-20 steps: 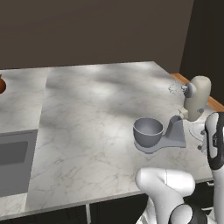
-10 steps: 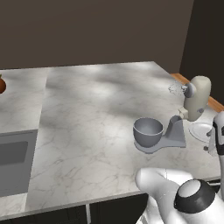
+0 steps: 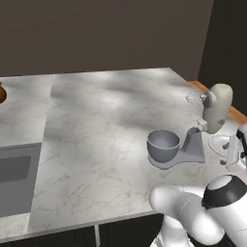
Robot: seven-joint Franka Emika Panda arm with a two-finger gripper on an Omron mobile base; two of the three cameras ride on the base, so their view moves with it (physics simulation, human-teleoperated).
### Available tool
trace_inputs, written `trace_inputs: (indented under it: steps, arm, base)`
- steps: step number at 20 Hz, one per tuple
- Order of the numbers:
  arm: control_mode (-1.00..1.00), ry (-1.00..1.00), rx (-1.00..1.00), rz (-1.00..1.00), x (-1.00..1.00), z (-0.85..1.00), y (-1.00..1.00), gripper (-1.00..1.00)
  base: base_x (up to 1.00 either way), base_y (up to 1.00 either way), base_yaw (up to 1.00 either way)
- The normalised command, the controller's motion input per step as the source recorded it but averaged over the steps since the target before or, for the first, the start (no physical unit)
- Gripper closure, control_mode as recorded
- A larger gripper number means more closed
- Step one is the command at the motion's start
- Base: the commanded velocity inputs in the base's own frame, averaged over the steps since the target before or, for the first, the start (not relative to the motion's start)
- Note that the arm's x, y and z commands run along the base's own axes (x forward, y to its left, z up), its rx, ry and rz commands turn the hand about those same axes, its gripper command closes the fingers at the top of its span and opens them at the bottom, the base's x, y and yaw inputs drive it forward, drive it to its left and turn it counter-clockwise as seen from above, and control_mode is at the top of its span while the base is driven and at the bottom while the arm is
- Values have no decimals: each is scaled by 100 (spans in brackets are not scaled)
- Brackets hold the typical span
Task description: Add butter and sugar cubes to the stand mixer bowl and then turn on the stand mixer to begin making frosting.
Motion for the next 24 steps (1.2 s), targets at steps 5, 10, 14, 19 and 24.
trace_inputs:
  steps: [5, 10, 14, 19, 24]
  arm:
    - [-100, -10, 9, 11, 20, 0, -18, -100]
    - [-100, -6, 10, 9, 18, 0, -21, -100]
    - [-100, -2, 4, 6, 29, -2, -4, -100]
    - [-100, 0, 0, 0, 32, -7, 0, -100]
    - [-100, 1, 2, 0, 18, -14, 0, -100]
  base:
    - [0, 0, 0]
    - [0, 0, 0]
    - [0, 0, 0]
    - [0, 0, 0]
    - [0, 0, 0]
